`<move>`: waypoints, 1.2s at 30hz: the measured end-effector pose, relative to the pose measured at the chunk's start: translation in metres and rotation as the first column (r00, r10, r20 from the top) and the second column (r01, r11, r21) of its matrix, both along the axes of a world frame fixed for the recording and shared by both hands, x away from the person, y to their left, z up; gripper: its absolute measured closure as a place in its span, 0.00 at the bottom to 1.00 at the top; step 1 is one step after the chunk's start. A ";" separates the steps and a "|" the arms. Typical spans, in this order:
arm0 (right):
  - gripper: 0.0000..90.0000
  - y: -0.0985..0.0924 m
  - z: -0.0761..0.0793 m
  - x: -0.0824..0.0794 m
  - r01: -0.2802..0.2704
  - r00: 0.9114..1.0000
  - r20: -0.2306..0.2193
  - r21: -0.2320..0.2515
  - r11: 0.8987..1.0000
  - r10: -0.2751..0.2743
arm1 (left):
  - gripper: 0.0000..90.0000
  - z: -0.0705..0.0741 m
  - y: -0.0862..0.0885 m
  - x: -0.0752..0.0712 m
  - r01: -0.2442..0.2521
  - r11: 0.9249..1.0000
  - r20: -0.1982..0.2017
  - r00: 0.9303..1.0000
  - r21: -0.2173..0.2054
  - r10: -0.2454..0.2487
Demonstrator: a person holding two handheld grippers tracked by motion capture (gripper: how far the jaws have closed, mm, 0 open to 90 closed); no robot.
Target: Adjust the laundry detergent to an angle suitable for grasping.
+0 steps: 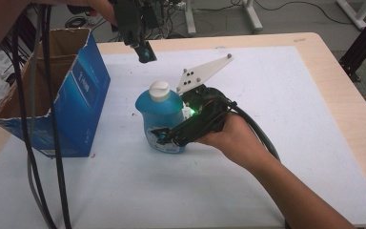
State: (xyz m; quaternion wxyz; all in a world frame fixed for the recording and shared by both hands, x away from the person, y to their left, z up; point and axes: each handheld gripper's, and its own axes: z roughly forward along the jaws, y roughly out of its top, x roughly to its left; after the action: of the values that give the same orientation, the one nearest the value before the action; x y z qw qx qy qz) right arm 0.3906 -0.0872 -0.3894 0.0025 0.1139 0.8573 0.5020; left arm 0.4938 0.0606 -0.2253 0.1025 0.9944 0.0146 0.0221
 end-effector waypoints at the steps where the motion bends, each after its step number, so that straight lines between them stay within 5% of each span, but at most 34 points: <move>1: 0.29 0.000 -0.001 0.000 0.002 1.000 -0.001 -0.005 1.000 -0.002 | 0.02 0.000 0.001 0.000 -0.001 1.000 0.000 1.000 -0.001 0.001; 17: 0.43 0.000 -0.001 0.000 -0.010 1.000 0.013 0.018 1.000 0.010 | 0.02 -0.003 0.005 0.001 -0.011 1.000 -0.004 1.000 -0.007 0.011; 30: 0.50 0.001 0.004 -0.005 0.009 0.994 0.110 -0.017 1.000 -0.007 | 0.02 -0.004 0.009 0.000 -0.017 1.000 -0.004 1.000 -0.011 0.017; 36: 0.50 -0.002 0.006 -0.006 -0.001 0.993 0.114 -0.026 1.000 0.004 | 0.02 -0.003 0.011 -0.002 -0.025 1.000 -0.002 1.000 -0.010 0.025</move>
State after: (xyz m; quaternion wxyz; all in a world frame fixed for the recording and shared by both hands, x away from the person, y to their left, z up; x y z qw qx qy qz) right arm 0.3841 -0.0887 -0.3833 0.0524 0.0839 0.8622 0.4968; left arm 0.4921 0.0720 -0.2279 0.1074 0.9936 0.0271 0.0223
